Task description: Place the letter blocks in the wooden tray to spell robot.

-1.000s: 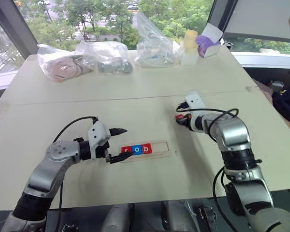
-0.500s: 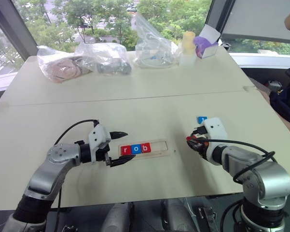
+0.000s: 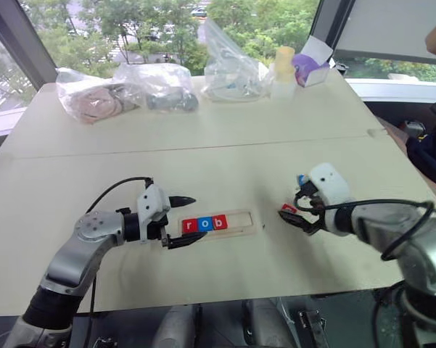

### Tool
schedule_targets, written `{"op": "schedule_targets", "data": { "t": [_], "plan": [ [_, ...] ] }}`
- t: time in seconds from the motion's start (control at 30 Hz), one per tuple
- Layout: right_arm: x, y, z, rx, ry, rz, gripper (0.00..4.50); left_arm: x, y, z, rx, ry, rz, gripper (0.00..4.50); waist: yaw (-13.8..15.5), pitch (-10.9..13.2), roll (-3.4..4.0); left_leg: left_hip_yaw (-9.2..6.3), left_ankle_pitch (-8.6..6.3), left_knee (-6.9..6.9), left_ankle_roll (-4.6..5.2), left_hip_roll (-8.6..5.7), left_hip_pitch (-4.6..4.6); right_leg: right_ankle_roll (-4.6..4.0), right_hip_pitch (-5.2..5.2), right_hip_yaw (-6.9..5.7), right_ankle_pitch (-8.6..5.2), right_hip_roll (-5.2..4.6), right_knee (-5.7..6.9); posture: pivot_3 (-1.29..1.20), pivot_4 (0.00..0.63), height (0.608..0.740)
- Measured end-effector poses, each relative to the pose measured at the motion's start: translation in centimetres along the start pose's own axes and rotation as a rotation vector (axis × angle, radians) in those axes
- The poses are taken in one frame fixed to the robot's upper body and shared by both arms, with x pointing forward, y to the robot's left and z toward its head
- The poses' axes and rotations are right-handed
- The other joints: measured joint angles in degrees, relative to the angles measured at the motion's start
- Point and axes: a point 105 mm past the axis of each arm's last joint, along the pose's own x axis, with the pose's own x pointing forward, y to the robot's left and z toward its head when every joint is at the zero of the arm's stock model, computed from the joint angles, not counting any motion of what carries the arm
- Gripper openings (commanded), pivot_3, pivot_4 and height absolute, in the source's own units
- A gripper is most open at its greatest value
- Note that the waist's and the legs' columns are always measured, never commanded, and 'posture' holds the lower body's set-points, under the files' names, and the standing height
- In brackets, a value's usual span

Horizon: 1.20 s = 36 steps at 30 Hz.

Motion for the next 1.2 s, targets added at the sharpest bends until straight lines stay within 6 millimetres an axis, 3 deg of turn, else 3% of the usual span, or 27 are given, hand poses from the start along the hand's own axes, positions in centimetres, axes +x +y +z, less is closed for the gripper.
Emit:
{"op": "schedule_targets", "data": {
  "t": [0.17, 0.33, 0.57, 0.8, 1.2],
  "plan": [
    [0.0, 0.2, 0.1, -0.322, -0.071, 0.273, 4.47, -0.3, 0.2, -0.1, 0.004, 0.011, 0.005, 4.5, 0.0, 0.0, -0.06, 0.11, -0.05, 0.04, 0.09, -0.05, 0.01, 0.12, 0.11, 0.0, -0.04, -0.07, -0.09, 0.0, 0.15, 0.74],
    [1.7, -3.2, -3.0, -0.713, 0.036, 0.399, 4.47, -0.7, 0.5, 0.3, 0.016, 0.012, 0.029, 4.5, -0.4, 0.1, -0.1, 0.16, -0.06, 0.1, 0.08, -0.03, 0.14, 0.11, 0.21, 0.07, -0.04, -0.06, -0.06, 0.0, 0.15, 0.74],
    [4.3, -4.8, -2.2, -1.019, 0.053, 0.494, 4.47, -1.3, 0.3, 0.2, 0.023, 0.026, 0.054, 4.5, -0.3, 0.1, -0.04, 0.14, -0.03, 0.04, 0.03, -0.02, 0.14, 0.07, 0.11, 0.17, -0.02, -0.06, -0.02, 0.0, 0.15, 0.74],
    [5.7, -5.6, -1.2, -1.071, 0.018, 0.518, 4.47, -1.7, -0.3, 0.0, 0.01, 0.031, 0.097, 4.5, -0.1, 0.1, -0.12, 0.07, -0.03, 0.08, 0.02, -0.03, 0.23, 0.03, 0.27, 0.16, 0.0, -0.07, -0.05, 0.0, 0.15, 0.74],
    [6.6, -3.5, -1.2, -0.875, 0.014, 0.63, 4.47, -1.9, -0.2, 0.2, 0.02, 0.028, 0.13, 4.5, 0.0, 0.1, -0.1, 0.03, -0.04, 0.01, 0.01, -0.02, 0.38, 0.01, 0.36, 0.17, -0.01, -0.13, -0.03, 0.0, 0.15, 0.74]
  ]
}}
